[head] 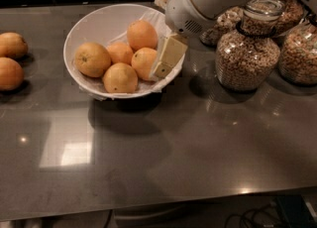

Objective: Pick orange from white bowl

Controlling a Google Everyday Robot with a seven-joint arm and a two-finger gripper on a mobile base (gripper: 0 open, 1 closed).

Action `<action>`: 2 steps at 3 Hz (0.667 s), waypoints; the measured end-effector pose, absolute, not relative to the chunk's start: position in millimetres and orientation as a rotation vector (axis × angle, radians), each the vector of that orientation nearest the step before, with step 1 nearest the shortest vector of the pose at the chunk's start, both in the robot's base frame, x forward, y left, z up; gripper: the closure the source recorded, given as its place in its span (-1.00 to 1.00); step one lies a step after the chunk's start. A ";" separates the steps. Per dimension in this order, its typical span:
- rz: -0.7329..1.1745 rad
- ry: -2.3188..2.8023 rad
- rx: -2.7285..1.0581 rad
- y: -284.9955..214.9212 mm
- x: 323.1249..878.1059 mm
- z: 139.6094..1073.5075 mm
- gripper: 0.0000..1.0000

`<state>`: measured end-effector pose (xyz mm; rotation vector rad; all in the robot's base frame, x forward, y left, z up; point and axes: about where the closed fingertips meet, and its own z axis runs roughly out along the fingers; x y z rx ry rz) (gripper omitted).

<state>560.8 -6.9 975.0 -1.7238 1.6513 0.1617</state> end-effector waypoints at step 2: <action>0.260 1.588 -1.697 27.0 568.3 972.0 -1.00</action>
Offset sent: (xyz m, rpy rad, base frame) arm 0.0064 0.0280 -0.0026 0.0719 0.0061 0.0389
